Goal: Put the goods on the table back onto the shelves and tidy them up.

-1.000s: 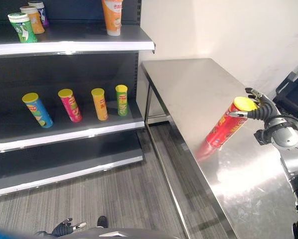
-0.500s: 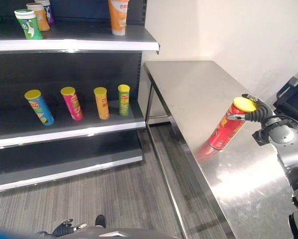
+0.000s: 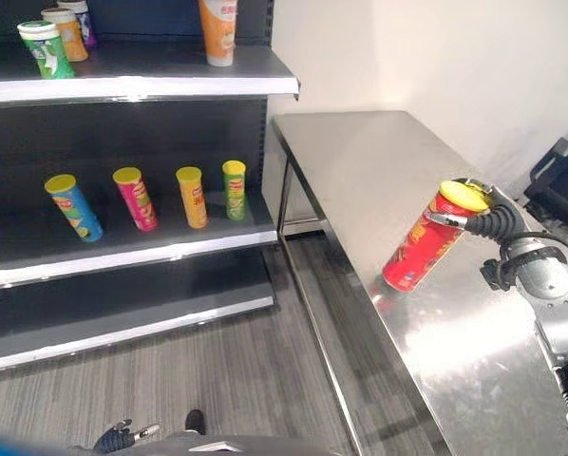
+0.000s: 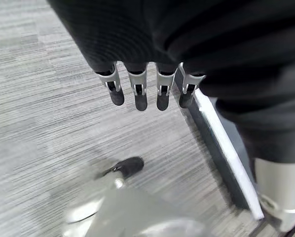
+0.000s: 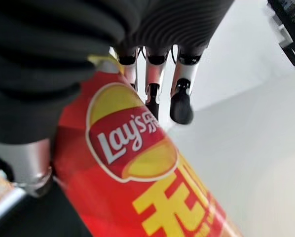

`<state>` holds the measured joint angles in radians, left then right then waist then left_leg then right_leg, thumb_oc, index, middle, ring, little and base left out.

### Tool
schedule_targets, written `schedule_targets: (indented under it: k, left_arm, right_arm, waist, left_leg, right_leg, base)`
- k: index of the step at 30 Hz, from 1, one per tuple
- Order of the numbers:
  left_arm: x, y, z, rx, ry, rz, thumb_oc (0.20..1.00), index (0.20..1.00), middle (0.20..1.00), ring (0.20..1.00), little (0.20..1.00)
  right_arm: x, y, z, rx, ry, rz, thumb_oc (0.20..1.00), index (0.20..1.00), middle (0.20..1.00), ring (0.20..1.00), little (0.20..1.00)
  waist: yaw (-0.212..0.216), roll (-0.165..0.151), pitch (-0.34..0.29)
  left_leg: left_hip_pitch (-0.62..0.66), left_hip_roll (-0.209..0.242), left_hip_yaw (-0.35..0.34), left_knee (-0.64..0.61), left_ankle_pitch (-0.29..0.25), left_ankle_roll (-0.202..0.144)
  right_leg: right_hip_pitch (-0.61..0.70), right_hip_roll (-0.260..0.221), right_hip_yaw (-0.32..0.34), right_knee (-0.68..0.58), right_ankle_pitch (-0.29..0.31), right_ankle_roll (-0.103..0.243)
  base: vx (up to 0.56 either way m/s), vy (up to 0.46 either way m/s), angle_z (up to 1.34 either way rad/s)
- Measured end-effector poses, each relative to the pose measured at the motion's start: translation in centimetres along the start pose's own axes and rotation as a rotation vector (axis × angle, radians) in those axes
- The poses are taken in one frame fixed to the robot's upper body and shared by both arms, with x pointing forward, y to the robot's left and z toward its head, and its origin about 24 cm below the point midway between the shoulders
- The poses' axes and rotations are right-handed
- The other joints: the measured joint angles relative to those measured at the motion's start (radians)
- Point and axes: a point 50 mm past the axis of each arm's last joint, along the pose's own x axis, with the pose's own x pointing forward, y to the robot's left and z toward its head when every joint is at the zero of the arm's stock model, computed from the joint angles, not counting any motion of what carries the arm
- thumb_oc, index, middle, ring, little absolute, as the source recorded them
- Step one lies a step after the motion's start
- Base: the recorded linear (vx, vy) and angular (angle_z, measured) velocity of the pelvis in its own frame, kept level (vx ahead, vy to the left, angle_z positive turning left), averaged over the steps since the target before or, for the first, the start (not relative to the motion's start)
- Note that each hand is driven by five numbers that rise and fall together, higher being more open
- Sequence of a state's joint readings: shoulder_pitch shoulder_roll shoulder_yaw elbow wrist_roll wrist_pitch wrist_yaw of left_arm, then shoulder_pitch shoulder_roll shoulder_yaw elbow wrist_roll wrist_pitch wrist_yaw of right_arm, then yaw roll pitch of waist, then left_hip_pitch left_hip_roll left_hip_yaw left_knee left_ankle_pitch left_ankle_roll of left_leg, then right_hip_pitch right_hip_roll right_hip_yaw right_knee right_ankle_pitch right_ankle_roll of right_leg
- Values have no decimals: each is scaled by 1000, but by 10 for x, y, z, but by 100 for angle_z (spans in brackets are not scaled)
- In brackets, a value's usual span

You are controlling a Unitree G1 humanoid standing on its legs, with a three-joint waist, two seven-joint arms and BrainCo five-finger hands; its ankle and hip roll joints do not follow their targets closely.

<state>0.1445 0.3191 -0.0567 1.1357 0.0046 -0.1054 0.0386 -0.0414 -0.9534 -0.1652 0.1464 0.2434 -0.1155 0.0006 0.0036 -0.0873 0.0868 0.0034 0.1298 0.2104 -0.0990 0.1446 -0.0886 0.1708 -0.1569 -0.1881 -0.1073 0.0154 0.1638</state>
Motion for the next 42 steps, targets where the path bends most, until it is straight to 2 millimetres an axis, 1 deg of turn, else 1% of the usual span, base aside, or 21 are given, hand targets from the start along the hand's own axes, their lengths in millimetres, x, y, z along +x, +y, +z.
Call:
schedule_targets:
  k: [5,8,11,13,14,16,17,18,20,21,22,24,25,26,28,29,30,31,37,40,42]
  left_arm:
    - [1,-1,13,-19,-54,7,1000,1000,1000,1000,1000]
    - [6,-11,40,-41,-125,-10,1000,1000,1000,1000,1000]
    - [8,-7,38,-62,-100,12,1000,1000,1000,1000,1000]
    - [7,-7,36,-54,-103,13,1000,1000,1000,1000,1000]
    - [7,-8,38,-56,-110,14,1000,1000,1000,1000,1000]
    - [9,-11,50,-51,-135,5,1000,1000,1000,1000,1000]
    - [13,7,75,-19,-196,48,1000,1000,1000,1000,1000]
    - [13,8,75,-19,-196,52,1000,1000,1000,1000,1000]
    - [11,27,92,0,-261,101,1000,1000,1000,1000,1000]
    - [9,41,96,12,-285,132,1000,1000,1000,1000,1000]
    - [9,49,98,-6,-291,163,1000,1000,1000,1000,1000]
    - [9,49,100,-31,-302,174,1000,1000,1000,1000,1000]
    - [9,49,100,-28,-303,176,1000,1000,1000,1000,1000]
    - [10,41,93,-37,-274,155,1000,1000,1000,1000,1000]
    - [12,33,85,-45,-237,135,1000,1000,1000,1000,1000]
    - [12,29,81,-46,-229,126,1000,1000,1000,1000,1000]
    - [11,24,77,-54,-223,110,1000,1000,1000,1000,1000]
    - [11,15,74,-75,-213,90,1000,1000,1000,1000,1000]
    - [8,3,63,-79,-200,43,1000,1000,1000,1000,1000]
    - [8,3,73,-77,-238,41,1000,1000,1000,1000,1000]
    - [10,4,87,-83,-262,41,1000,1000,1000,1000,1000]
  right_arm:
    - [-9,8,16,86,-121,-136,200,200,200,200,200]
    - [-12,18,32,152,-218,-152,200,200,200,200,200]
    - [-15,25,41,181,-266,-151,200,200,200,200,200]
    - [-17,27,38,189,-254,-155,200,200,200,200,200]
    - [-18,29,39,193,-257,-151,200,200,200,200,200]
    - [-22,25,44,181,-276,-156,200,200,200,200,200]
    - [-26,34,39,230,-260,-173,200,200,200,200,200]
    - [-25,37,39,230,-260,-168,200,200,200,200,200]
    - [-23,48,42,233,-267,-130,200,200,200,200,200]
    - [-20,56,47,253,-286,-109,200,200,200,200,200]
    - [-21,58,46,255,-281,-99,200,200,200,200,200]
    - [-22,55,45,242,-281,-106,200,200,200,200,200]
    - [-22,53,44,237,-279,-108,200,200,200,200,200]
    - [-14,41,56,181,-335,-105,200,200,200,200,200]
    - [-12,34,63,148,-366,-102,200,200,200,200,200]
    - [-12,34,64,143,-371,-100,200,200,200,200,200]
    - [-11,33,64,136,-376,-92,200,200,200,200,200]
    - [-11,34,63,135,-366,-85,200,200,200,200,200]
    - [-15,42,58,132,-351,-22,200,200,200,200,200]
    - [-20,43,63,141,-372,9,200,200,200,200,200]
    - [-24,48,59,146,-351,41,200,200,200,200,200]
  waist:
    - [-3,30,14]
    - [11,41,77]
    - [18,11,105]
    - [17,14,104]
    - [13,23,103]
    - [-12,39,95]
    - [-24,-50,105]
    - [-14,-52,106]
    - [10,-50,109]
    - [9,-25,118]
    - [9,-13,119]
    - [12,29,120]
    - [2,37,115]
    - [10,74,132]
    - [-11,97,132]
    - [-11,87,128]
    - [-17,65,124]
    - [-16,73,122]
    - [-20,53,126]
    - [-26,56,132]
    - [-34,36,154]
  left_leg:
    - [-52,11,-38,68,1,-7]
    - [-137,19,-164,155,-52,-67]
    - [-203,132,-196,341,-138,-88]
    - [-161,196,-239,340,-158,-124]
    - [-94,207,-313,273,-174,-147]
    - [-35,156,-301,177,-233,-173]
    - [-49,24,-262,192,-238,-125]
    - [-60,21,-258,202,-240,-117]
    - [-122,-26,-184,325,-266,-62]
    - [-136,-23,-152,345,-291,-14]
    - [-126,-37,-155,323,-284,-2]
    - [-115,-45,-186,256,-246,36]
    - [-110,-49,-187,230,-227,57]
    - [-59,-42,-198,110,-157,80]
    - [-48,-48,-234,66,-125,83]
    - [-50,-70,-241,64,-121,77]
    - [-49,-110,-252,68,-119,80]
    - [-44,-114,-256,64,-115,77]
    - [-26,-114,-313,32,-98,39]
    - [-133,-118,-327,155,-138,-17]
    - [-178,-74,-172,209,-161,-33]
  right_leg:
    - [-18,21,-3,2,-4,-5]
    - [-38,9,-26,-1,20,-40]
    - [-84,-41,7,3,47,-38]
    - [-92,-60,37,3,52,-18]
    - [-96,-80,62,3,54,8]
    - [-93,-148,53,3,60,14]
    - [-116,-276,65,4,163,-26]
    - [-123,-289,72,4,186,-28]
    - [-224,-318,95,45,418,-57]
    - [-287,-325,59,111,457,-120]
    - [-288,-315,57,131,349,-52]
    - [-307,-211,140,236,155,-11]
    - [-307,-173,139,246,119,-8]
    - [-307,-2,193,293,-12,-13]
    - [-277,169,277,243,-63,-48]
    - [-256,200,282,182,-53,-62]
    - [-219,215,303,105,-21,-134]
    - [-198,201,305,71,20,-149]
    - [-135,208,247,9,32,-142]
    - [-174,200,205,28,42,-163]
    - [-178,153,153,11,61,-191]
  base:
    - [-110,-13,4]
    - [22,394,26]
    - [64,498,-31]
    - [179,593,-34]
    - [165,610,-32]
    - [38,595,11]
    - [-85,578,26]
    - [-141,535,-1]
    - [-192,573,-49]
    - [-158,504,-38]
    - [-141,448,-9]
    - [-72,278,25]
    - [-24,344,27]
    - [-4,231,30]
    - [11,138,46]
    - [22,94,56]
    - [25,93,44]
    - [11,45,28]
    - [-4,50,35]
    - [-54,156,40]
    - [45,158,68]
